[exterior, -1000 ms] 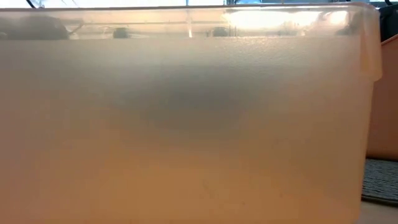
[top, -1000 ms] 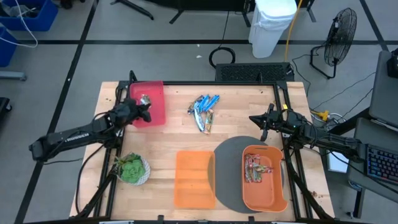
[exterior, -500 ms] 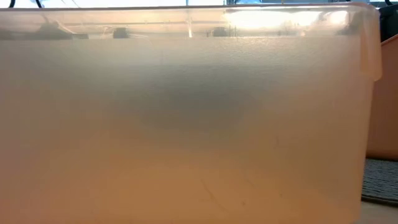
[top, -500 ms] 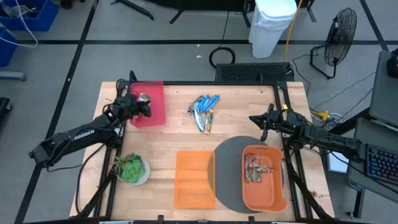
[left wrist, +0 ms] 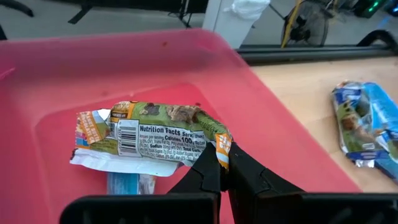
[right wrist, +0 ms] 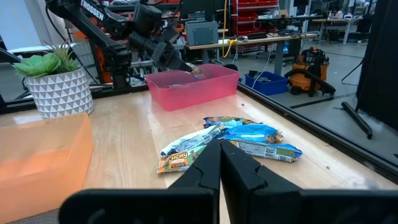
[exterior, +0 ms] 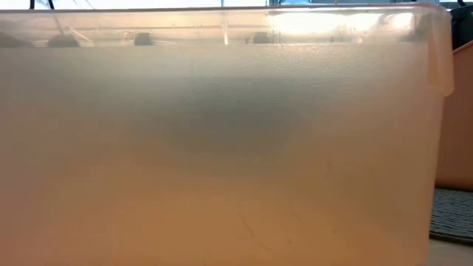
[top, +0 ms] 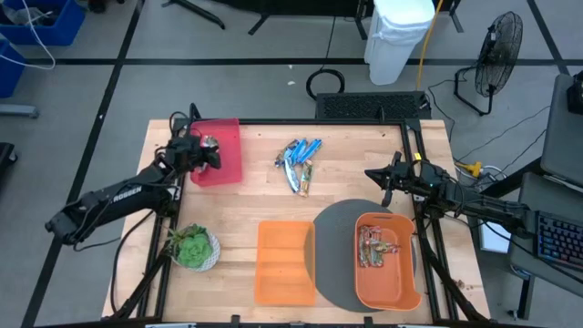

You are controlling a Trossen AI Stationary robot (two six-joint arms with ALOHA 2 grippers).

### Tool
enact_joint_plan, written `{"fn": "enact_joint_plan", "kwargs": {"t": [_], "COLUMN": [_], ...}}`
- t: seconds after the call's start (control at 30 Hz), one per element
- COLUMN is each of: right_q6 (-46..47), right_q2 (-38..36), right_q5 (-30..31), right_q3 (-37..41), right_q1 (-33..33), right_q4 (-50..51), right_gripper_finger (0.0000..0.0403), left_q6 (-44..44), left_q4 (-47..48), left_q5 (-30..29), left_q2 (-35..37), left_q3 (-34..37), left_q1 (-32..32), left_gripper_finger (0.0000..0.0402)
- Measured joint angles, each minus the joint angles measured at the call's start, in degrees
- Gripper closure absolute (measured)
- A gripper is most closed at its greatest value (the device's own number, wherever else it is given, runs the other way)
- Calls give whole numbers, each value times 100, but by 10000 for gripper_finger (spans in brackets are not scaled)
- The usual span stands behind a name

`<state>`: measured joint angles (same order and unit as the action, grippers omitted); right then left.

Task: Pick and place Granola Bars by type
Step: Put the left yellow granola bar into the red bin

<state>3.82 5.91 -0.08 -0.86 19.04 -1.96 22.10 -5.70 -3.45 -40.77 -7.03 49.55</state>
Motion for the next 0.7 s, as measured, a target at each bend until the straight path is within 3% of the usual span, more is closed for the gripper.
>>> {"fn": "enact_joint_plan", "kwargs": {"t": [0.43, 0.7], "right_q6": [2, 1], "right_q2": [0, 0], "right_q5": [-2, -2], "right_q3": [1, 2], "right_q1": [-1, 1], "right_q4": [0, 1], "right_gripper_finger": [403, 403], "left_q6": [-99, -95], "left_q4": [-109, -150], "left_q5": [-341, -410], "left_q2": [-162, -162], "left_q3": [-2, -4], "left_q1": [3, 3], "left_gripper_finger": [390, 370]}}
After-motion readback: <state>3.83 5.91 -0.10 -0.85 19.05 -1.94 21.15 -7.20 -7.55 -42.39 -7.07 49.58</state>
